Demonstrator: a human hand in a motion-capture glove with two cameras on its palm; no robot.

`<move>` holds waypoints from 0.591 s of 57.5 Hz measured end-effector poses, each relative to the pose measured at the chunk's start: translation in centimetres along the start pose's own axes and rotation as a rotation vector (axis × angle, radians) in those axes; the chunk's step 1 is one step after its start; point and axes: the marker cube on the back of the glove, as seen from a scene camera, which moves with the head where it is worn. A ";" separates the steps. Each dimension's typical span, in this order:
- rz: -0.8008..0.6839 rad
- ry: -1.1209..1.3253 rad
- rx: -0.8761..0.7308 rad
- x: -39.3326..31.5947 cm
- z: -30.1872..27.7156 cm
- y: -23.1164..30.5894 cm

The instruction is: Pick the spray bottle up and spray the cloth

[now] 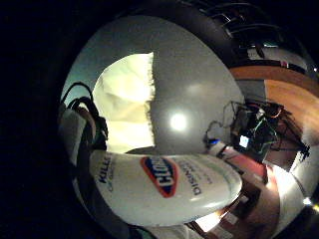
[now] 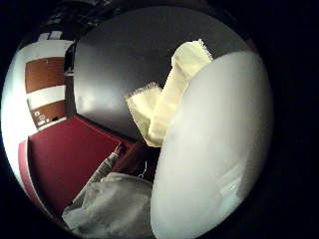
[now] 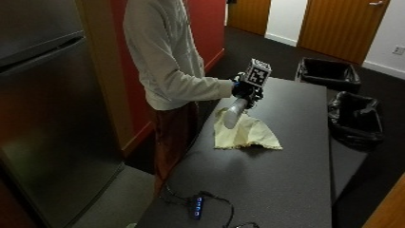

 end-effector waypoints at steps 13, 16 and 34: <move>-0.214 -0.500 0.140 -2.1 -5.1 1.1; -0.250 -0.639 0.183 -2.4 -6.9 1.4; -0.428 -1.598 0.551 -6.4 -20.1 2.3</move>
